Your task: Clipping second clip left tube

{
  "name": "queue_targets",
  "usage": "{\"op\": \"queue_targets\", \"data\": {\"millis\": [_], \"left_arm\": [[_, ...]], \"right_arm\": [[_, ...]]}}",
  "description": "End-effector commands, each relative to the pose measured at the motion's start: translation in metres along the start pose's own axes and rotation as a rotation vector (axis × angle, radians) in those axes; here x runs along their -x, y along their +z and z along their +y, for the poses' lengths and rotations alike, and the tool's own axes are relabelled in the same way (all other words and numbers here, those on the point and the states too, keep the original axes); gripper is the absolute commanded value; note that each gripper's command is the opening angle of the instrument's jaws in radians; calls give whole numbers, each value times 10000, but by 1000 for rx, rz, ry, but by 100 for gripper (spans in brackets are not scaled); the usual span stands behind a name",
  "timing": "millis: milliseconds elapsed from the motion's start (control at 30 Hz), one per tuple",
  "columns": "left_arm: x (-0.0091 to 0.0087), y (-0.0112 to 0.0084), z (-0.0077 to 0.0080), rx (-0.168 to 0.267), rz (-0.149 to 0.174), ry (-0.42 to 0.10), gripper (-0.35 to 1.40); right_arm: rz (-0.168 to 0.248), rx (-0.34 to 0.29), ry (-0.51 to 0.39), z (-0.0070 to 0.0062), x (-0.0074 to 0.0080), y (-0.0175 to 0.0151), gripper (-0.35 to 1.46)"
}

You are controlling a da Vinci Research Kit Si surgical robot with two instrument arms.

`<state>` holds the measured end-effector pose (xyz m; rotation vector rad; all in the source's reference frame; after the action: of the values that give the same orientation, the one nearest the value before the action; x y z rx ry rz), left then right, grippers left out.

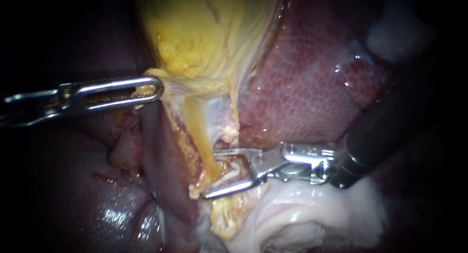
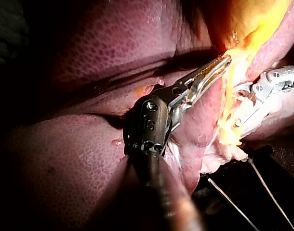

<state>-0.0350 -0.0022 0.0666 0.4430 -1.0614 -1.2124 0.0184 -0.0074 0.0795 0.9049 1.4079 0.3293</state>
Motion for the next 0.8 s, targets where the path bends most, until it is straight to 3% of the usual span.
{"op": "queue_targets", "data": {"millis": [33,233,500,533,567,600,667,800], "left_arm": [[0,0,1,-2,1,0,-35],[0,3,11,-2,1,0,-35],[-5,14,10,8,-6,3,-35],[-6,14,10,5,-5,3,-35],[-7,15,10,6,-5,3,-35],[-7,15,10,6,-5,3,-35],[-8,14,9,6,-5,3,-35],[-7,14,9,5,-8,3,-35]], "right_arm": [[6,-17,3,-3,-2,0,58],[29,-96,24,-11,-6,11,56],[32,-63,14,10,6,35,51],[32,-59,13,13,8,34,46],[31,-63,23,15,12,31,30],[12,-79,41,16,14,27,2],[-33,-68,50,20,16,21,-35],[-38,-63,51,23,18,15,-35]]}}
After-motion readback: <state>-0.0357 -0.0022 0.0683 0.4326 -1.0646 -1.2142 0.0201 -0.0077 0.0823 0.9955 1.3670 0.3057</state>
